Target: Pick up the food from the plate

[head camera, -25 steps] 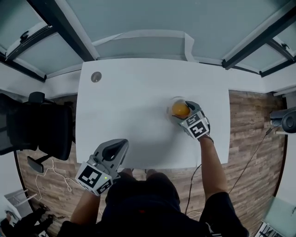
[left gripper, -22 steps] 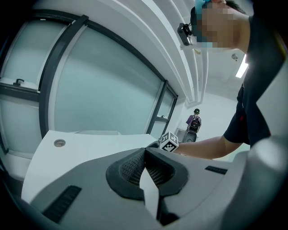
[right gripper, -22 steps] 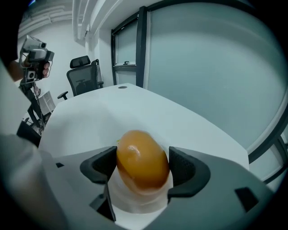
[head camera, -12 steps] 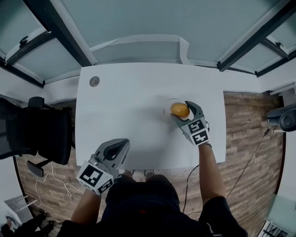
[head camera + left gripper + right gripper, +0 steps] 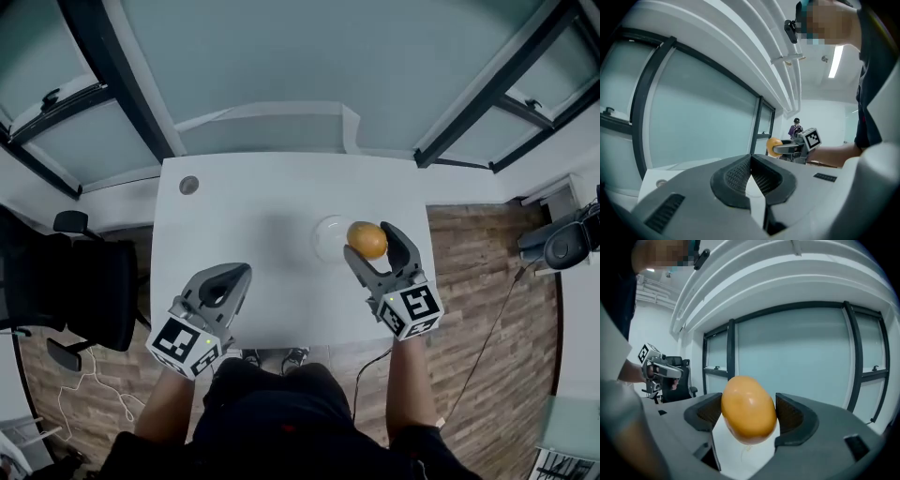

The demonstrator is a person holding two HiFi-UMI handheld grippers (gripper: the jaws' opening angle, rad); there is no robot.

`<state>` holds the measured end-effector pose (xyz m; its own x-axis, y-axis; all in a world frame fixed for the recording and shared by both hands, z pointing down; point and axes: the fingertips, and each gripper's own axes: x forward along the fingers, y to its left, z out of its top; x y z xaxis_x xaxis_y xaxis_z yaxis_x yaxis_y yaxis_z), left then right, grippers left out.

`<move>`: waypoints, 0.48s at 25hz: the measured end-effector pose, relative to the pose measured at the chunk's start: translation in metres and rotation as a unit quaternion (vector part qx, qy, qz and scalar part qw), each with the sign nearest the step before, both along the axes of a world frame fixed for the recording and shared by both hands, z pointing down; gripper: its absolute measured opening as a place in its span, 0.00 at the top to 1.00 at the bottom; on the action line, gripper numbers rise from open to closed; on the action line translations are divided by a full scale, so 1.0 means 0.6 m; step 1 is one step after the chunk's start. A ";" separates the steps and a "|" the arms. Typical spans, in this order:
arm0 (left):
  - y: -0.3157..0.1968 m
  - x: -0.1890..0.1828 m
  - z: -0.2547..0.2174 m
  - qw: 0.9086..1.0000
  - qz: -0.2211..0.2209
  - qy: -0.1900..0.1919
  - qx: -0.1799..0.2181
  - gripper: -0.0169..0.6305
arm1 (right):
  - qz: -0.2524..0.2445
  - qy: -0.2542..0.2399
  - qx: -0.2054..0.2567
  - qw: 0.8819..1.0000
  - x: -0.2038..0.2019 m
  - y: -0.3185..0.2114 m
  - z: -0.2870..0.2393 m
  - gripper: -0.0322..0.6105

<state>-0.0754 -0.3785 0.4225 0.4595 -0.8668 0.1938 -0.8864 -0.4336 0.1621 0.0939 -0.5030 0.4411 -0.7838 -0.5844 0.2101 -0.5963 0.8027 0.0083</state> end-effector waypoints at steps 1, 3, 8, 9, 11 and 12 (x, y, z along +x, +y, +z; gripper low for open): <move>-0.001 -0.007 -0.015 1.000 -0.001 -0.002 0.012 0.94 | 0.005 -0.013 0.008 1.000 0.005 0.014 -0.024 0.37; -0.002 -0.019 -0.044 0.999 0.000 -0.009 0.035 0.94 | 0.016 -0.037 0.028 0.999 0.015 0.041 -0.072 0.37; 0.003 -0.035 -0.108 0.997 0.006 -0.014 0.074 0.94 | 0.055 -0.065 0.078 0.993 0.039 0.100 -0.168 0.37; 0.005 -0.033 -0.118 0.997 0.008 -0.014 0.081 0.94 | 0.059 -0.071 0.083 0.992 0.044 0.111 -0.182 0.37; 0.009 -0.025 -0.137 0.995 0.016 -0.016 0.093 0.94 | 0.066 -0.084 0.092 0.990 0.052 0.131 -0.205 0.37; 0.011 -0.020 -0.145 0.995 0.022 -0.017 0.099 0.94 | 0.069 -0.089 0.097 0.989 0.056 0.140 -0.215 0.37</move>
<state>-0.0875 -0.3716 0.3354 0.4932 -0.8691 0.0373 -0.8697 -0.4918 0.0410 0.1275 -0.4191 0.3123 -0.7078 -0.7045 -0.0512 -0.7063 0.7067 0.0399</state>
